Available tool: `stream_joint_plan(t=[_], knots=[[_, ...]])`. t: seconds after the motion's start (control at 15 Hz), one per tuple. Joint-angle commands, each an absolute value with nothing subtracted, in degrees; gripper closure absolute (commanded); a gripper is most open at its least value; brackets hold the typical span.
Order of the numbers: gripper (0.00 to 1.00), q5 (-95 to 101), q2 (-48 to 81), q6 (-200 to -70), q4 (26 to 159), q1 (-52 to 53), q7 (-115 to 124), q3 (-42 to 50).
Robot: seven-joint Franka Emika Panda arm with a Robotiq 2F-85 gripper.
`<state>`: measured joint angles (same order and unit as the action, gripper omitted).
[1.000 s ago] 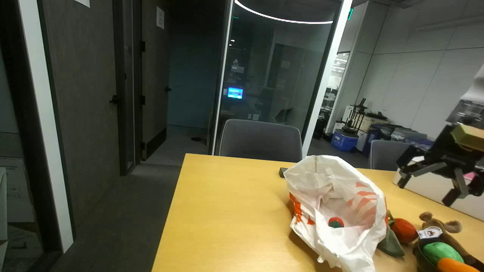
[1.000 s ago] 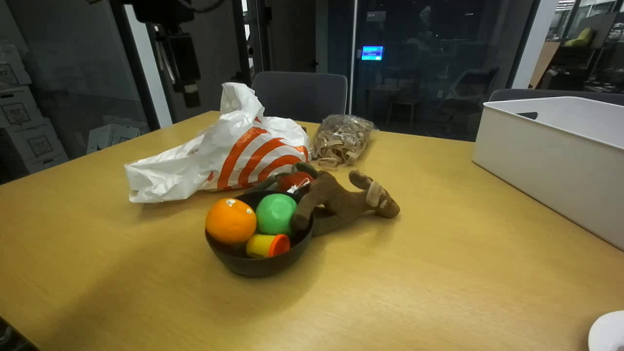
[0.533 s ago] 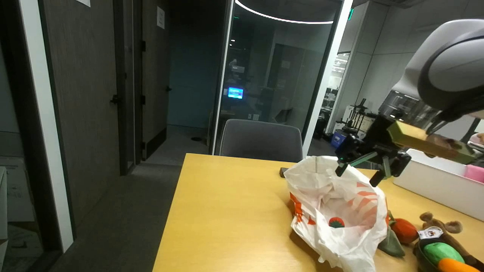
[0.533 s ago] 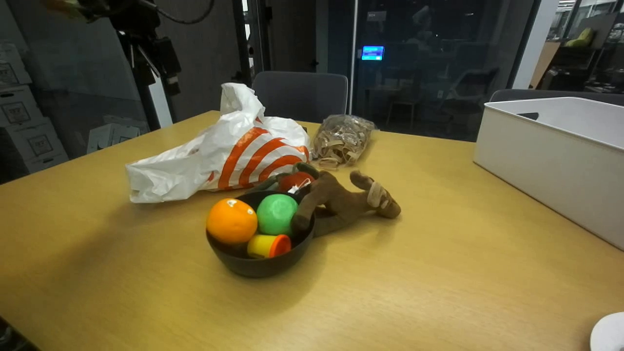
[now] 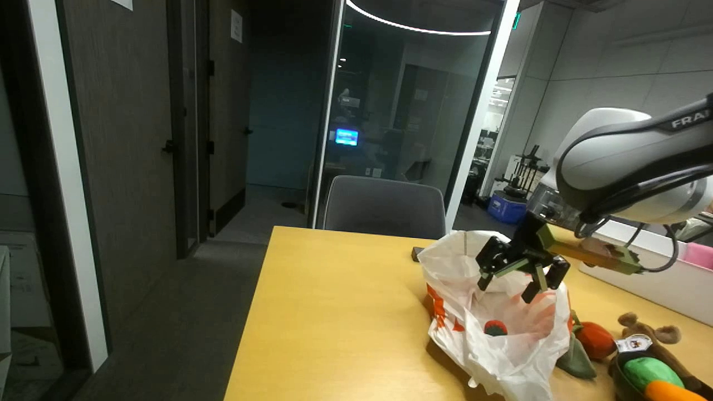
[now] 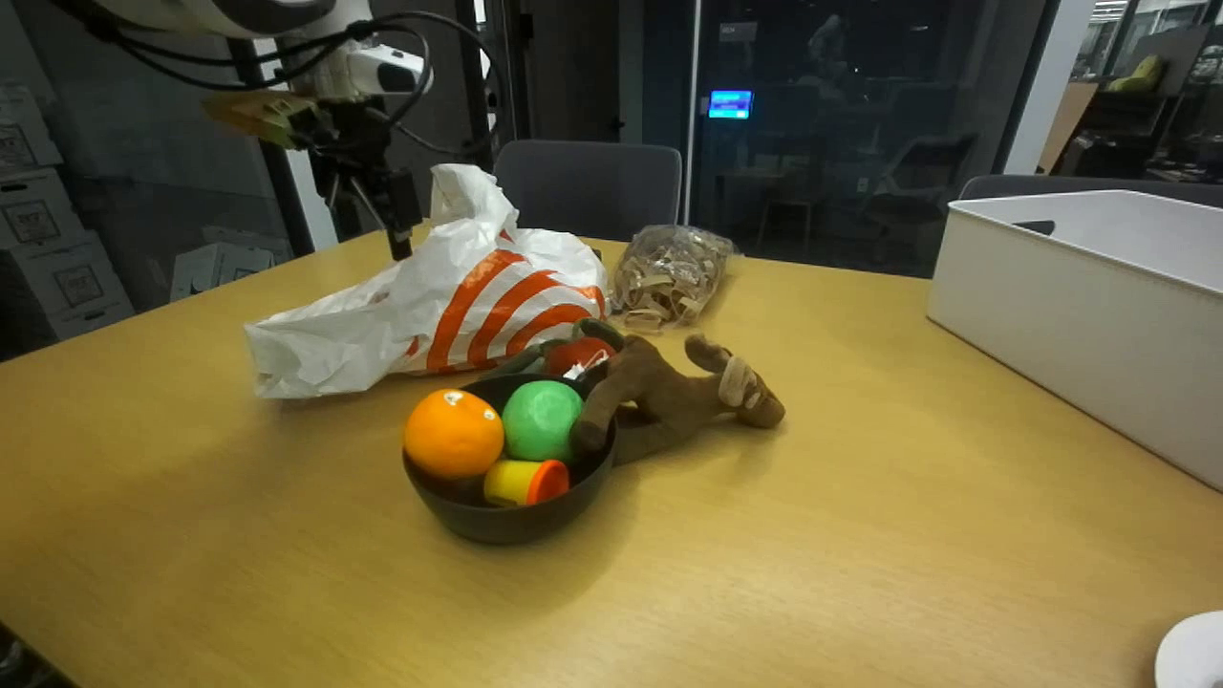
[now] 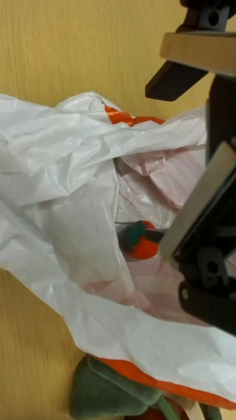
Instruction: Pick up all the contents of the plastic bag one by one and put them into the black bowl
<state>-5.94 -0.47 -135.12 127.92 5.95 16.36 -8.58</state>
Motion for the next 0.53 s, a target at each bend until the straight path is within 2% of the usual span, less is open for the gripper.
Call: stream_joint_plan(t=[0.0,0.47], knots=[[0.0,-6.52,4.13,-137.84,125.35,6.1,14.83,-7.53],[0.0,-5.92,12.81,-139.11,120.87,5.83,16.24,-5.2]])
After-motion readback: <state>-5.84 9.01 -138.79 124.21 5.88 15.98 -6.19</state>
